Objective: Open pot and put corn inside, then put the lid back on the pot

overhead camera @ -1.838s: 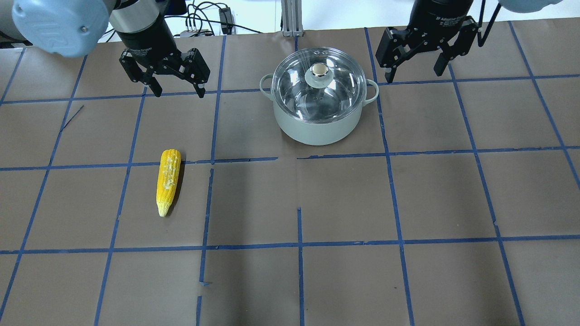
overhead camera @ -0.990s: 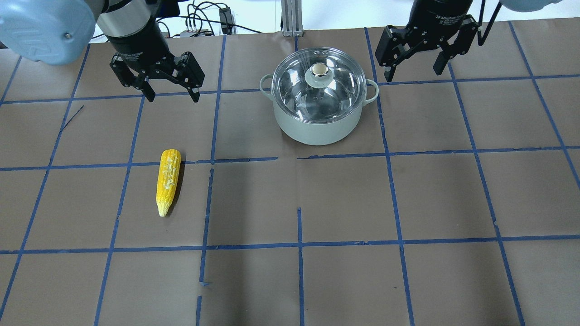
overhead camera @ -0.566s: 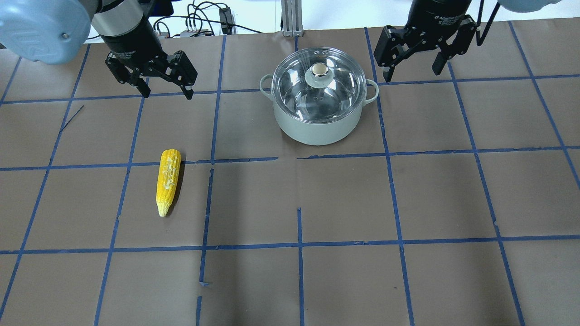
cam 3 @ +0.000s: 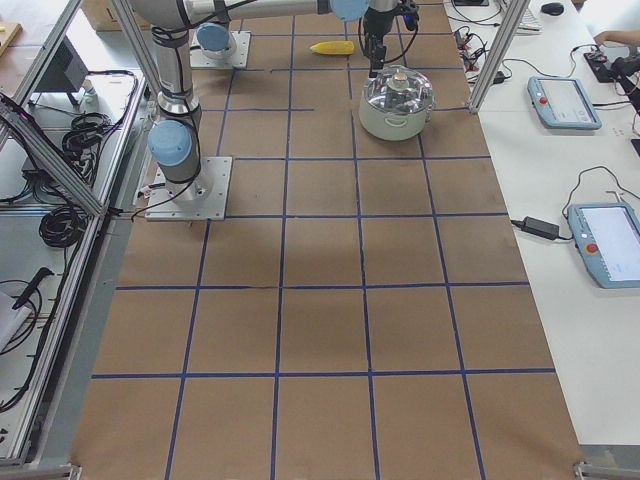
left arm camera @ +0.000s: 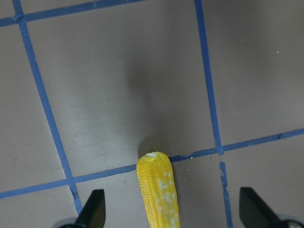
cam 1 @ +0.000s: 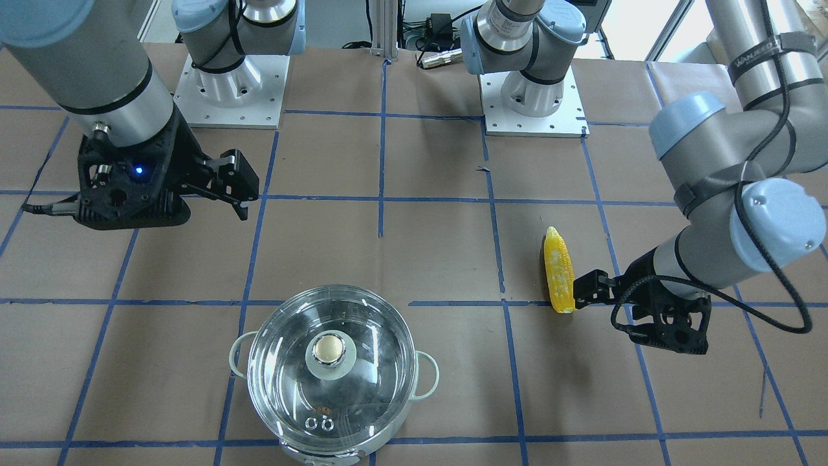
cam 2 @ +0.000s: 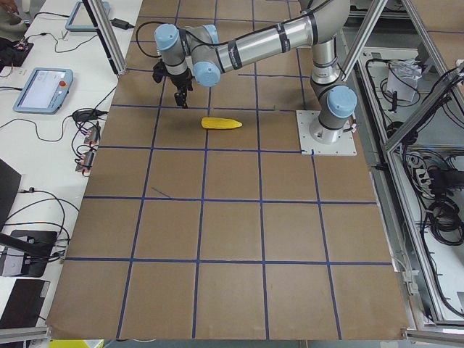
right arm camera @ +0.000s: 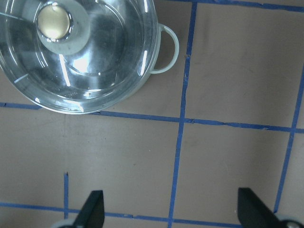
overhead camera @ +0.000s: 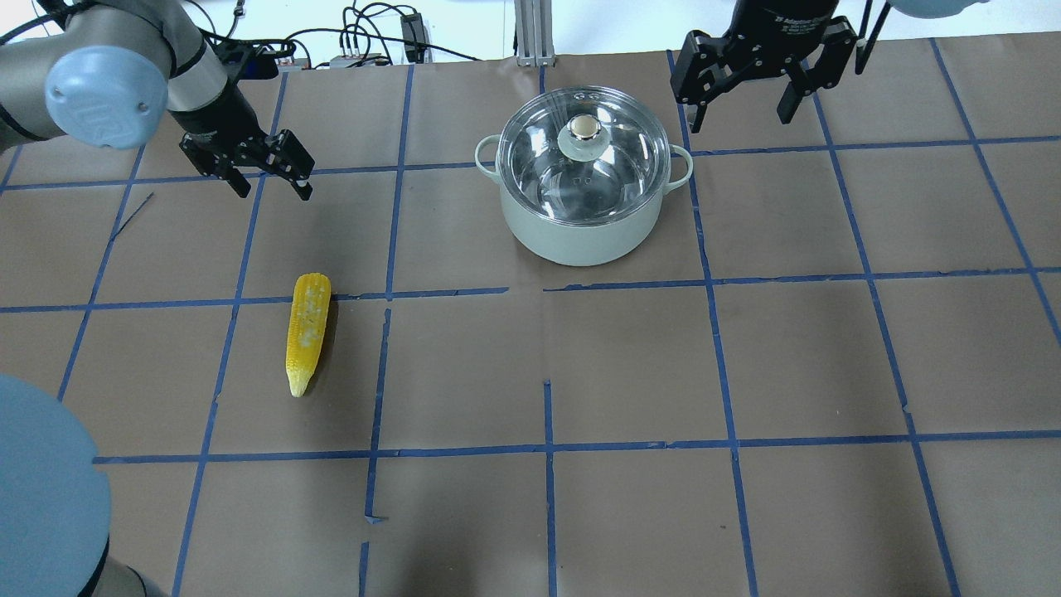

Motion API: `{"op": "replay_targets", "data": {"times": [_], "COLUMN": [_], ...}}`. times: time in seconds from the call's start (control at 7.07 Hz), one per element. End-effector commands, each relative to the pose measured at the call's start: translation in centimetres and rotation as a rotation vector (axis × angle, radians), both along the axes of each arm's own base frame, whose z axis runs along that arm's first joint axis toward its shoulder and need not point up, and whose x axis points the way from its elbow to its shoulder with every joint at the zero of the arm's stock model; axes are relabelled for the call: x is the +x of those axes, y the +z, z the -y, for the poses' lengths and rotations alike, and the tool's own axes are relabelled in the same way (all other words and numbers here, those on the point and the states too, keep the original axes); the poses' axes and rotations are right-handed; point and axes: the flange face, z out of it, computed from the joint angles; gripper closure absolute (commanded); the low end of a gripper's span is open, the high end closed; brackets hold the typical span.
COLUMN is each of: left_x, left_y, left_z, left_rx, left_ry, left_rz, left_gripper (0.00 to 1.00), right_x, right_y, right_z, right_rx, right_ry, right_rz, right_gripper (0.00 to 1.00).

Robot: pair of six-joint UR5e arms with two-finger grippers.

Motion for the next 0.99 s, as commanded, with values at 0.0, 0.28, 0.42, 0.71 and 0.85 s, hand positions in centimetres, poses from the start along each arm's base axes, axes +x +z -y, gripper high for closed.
{"op": "replay_targets", "data": {"times": [0.0, 0.28, 0.42, 0.71, 0.85], "left_x": [-0.7, -1.2, -0.9, -0.9, -1.1], "left_y": [-4.2, -8.8, -10.6, -11.0, -11.3], "left_z": [-2.5, -5.4, -6.7, -7.7, -8.7], "left_rx": [0.047, -0.045, -0.044, -0.025, -0.012], "left_ry": [0.091, 0.111, 0.124, 0.174, 0.183], "left_rz": [-0.003, 0.016, 0.022, 0.029, 0.028], "left_gripper": [0.02, 0.00, 0.00, 0.01, 0.01], "right_x": [6.3, 9.9, 11.1, 13.2, 13.7], "right_y": [-3.0, -8.0, -9.9, -13.3, -14.2], "right_z": [4.3, 7.7, 8.4, 9.5, 9.6], "right_rx": [-0.017, -0.035, -0.038, -0.050, -0.040], "right_ry": [-0.074, -0.106, -0.113, -0.136, -0.129], "right_rz": [-0.002, -0.011, -0.008, -0.001, -0.009], "right_gripper": [0.01, 0.01, 0.01, 0.01, 0.01]}}
